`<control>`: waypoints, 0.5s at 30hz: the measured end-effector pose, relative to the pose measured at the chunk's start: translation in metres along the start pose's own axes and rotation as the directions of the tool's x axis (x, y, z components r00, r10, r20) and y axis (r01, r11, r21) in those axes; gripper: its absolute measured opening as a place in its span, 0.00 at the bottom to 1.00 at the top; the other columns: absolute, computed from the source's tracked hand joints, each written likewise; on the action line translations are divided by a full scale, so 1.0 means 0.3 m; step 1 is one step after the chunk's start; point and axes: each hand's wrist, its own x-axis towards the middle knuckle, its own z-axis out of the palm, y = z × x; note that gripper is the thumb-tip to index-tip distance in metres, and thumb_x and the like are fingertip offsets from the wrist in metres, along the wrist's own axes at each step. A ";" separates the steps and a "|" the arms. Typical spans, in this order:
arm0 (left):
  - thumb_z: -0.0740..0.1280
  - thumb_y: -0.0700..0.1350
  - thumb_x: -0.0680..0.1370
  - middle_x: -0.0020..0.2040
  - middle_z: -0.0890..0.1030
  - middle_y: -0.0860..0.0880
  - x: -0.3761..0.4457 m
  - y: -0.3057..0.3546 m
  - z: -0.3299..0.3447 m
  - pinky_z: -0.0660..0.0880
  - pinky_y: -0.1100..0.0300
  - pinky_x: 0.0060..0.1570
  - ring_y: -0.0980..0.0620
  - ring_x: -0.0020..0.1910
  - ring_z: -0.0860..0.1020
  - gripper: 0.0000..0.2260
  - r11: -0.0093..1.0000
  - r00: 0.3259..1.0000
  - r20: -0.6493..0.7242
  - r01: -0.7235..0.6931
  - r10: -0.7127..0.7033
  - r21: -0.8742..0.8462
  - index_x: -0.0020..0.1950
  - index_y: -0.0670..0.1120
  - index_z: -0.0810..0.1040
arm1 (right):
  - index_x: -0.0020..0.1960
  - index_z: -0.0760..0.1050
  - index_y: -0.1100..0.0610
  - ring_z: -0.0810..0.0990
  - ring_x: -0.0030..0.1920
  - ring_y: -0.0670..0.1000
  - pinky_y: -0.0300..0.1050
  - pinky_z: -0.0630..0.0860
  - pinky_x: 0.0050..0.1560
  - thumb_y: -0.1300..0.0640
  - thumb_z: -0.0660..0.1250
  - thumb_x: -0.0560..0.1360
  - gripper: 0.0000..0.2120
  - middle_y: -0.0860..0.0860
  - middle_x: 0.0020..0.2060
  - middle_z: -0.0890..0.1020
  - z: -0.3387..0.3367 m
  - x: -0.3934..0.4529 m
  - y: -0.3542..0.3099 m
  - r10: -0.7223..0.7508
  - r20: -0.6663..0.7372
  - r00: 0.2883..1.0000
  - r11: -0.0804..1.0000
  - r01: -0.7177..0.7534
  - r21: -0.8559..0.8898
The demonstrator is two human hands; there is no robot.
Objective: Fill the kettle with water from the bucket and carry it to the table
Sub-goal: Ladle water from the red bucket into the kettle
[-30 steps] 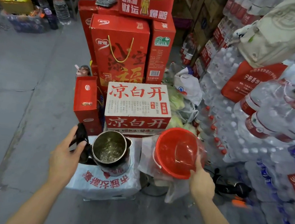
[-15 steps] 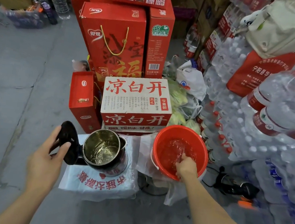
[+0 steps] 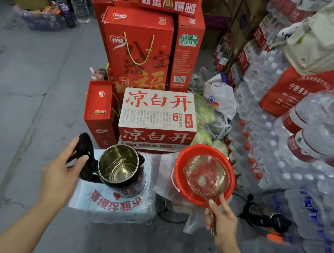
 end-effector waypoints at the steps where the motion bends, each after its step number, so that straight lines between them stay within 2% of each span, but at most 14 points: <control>1: 0.67 0.47 0.78 0.65 0.79 0.50 0.000 0.001 0.000 0.73 0.52 0.62 0.52 0.63 0.77 0.24 1.000 1.000 0.002 0.005 -0.005 0.003 0.73 0.61 0.67 | 0.76 0.65 0.50 0.67 0.20 0.51 0.41 0.67 0.20 0.64 0.70 0.76 0.32 0.60 0.28 0.77 -0.003 -0.022 -0.011 -0.019 0.021 1.000 1.000 0.019 0.014; 4: 0.67 0.47 0.78 0.64 0.80 0.48 -0.004 0.009 -0.001 0.73 0.50 0.63 0.49 0.64 0.76 0.24 1.000 1.000 0.003 0.004 -0.005 0.012 0.73 0.60 0.67 | 0.76 0.65 0.48 0.67 0.19 0.51 0.39 0.67 0.19 0.58 0.75 0.71 0.36 0.60 0.28 0.77 0.010 -0.091 -0.053 -0.081 0.104 0.991 0.996 0.076 0.053; 7: 0.67 0.47 0.79 0.64 0.80 0.48 -0.017 0.033 -0.007 0.73 0.50 0.62 0.48 0.62 0.78 0.24 1.000 1.000 0.016 -0.002 0.002 0.002 0.73 0.61 0.66 | 0.75 0.65 0.44 0.67 0.18 0.51 0.39 0.67 0.18 0.41 0.84 0.51 0.55 0.61 0.28 0.77 0.061 -0.171 -0.113 -0.126 0.197 0.972 0.989 0.109 0.096; 9: 0.66 0.47 0.79 0.64 0.80 0.47 -0.023 0.046 -0.008 0.74 0.50 0.58 0.45 0.59 0.80 0.24 1.000 1.000 0.016 0.000 -0.001 0.026 0.74 0.60 0.66 | 0.74 0.65 0.43 0.67 0.18 0.51 0.39 0.67 0.18 0.39 0.84 0.47 0.58 0.62 0.28 0.77 0.105 -0.214 -0.141 -0.147 0.241 0.959 0.987 0.128 0.093; 11: 0.67 0.48 0.79 0.64 0.80 0.47 -0.024 0.052 -0.010 0.74 0.52 0.56 0.45 0.58 0.80 0.25 0.999 1.000 0.010 -0.011 0.010 0.044 0.74 0.59 0.66 | 0.75 0.64 0.45 0.67 0.18 0.50 0.39 0.66 0.17 0.47 0.83 0.57 0.50 0.63 0.29 0.76 0.159 -0.248 -0.159 -0.157 0.272 0.949 0.987 0.140 0.081; 13: 0.67 0.49 0.78 0.63 0.80 0.48 -0.017 0.043 -0.014 0.75 0.52 0.56 0.47 0.59 0.80 0.26 0.998 1.000 0.015 -0.020 0.019 0.065 0.74 0.58 0.66 | 0.76 0.64 0.48 0.67 0.17 0.49 0.38 0.65 0.16 0.63 0.74 0.71 0.37 0.62 0.29 0.75 0.211 -0.272 -0.162 -0.166 0.295 0.941 0.986 0.154 0.067; 15: 0.68 0.49 0.77 0.63 0.81 0.49 -0.009 0.028 -0.019 0.77 0.50 0.58 0.48 0.61 0.79 0.27 0.996 0.999 0.027 -0.027 0.024 0.088 0.75 0.58 0.65 | 0.76 0.63 0.49 0.67 0.17 0.49 0.37 0.65 0.16 0.70 0.68 0.74 0.35 0.61 0.27 0.75 0.265 -0.295 -0.160 -0.168 0.312 0.935 0.985 0.167 0.032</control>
